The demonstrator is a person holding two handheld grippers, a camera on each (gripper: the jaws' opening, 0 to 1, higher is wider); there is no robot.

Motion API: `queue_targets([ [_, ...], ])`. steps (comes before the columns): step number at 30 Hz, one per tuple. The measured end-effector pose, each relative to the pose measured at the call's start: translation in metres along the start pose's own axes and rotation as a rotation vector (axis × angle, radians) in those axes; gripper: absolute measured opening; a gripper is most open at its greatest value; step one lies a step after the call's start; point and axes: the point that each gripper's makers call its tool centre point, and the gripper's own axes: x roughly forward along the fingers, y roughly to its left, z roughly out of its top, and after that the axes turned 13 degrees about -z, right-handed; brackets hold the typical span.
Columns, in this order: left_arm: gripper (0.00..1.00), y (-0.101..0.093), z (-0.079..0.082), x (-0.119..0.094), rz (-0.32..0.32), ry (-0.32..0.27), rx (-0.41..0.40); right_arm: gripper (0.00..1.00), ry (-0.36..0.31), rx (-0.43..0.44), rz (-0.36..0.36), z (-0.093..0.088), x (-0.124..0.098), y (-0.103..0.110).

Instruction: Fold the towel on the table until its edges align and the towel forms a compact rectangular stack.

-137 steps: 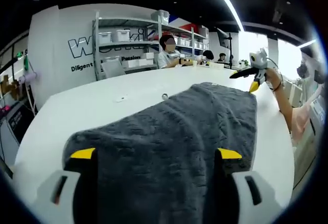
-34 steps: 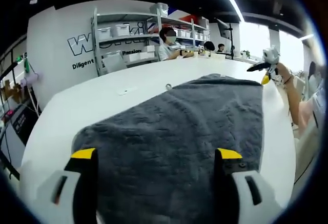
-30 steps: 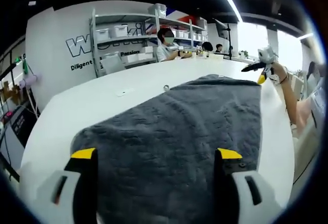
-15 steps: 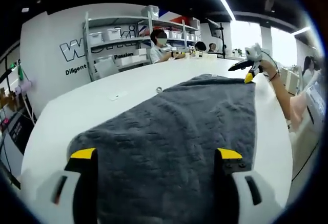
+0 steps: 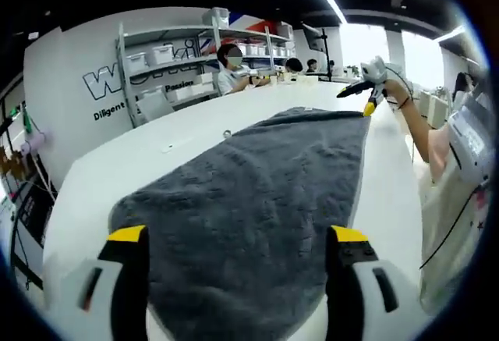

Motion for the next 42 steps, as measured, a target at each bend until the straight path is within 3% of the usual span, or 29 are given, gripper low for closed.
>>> queue_targets([
  [4,0.96,-0.017,-0.016,-0.02,0.005,0.031,0.005,0.99,0.015,-0.026,0.027,-0.013,-0.016,0.011],
  [7,0.83,-0.031,-0.027,-0.028,-0.017,0.049,-0.031,0.99,0.017,-0.017,0.032,-0.018,-0.024,0.014],
  [11,0.82,-0.049,-0.044,-0.036,-0.054,0.077,-0.06,0.98,0.021,0.007,0.032,-0.028,-0.033,0.013],
  [14,0.8,-0.05,-0.052,-0.044,-0.046,0.083,-0.092,0.95,0.036,0.025,0.038,-0.038,-0.035,0.014],
  [18,0.67,-0.053,-0.06,-0.05,-0.059,0.069,-0.143,0.92,0.049,0.045,0.051,-0.049,-0.039,0.017],
  [28,0.64,-0.042,-0.077,-0.038,-0.084,0.083,-0.224,0.87,0.059,0.089,0.073,-0.065,-0.046,0.022],
  [34,0.49,-0.033,-0.081,-0.039,-0.029,0.099,-0.234,0.83,0.06,0.105,0.083,-0.069,-0.052,0.024],
  [42,0.45,-0.032,-0.082,-0.037,-0.013,0.162,-0.209,0.76,0.085,0.177,0.075,-0.078,-0.048,0.011],
])
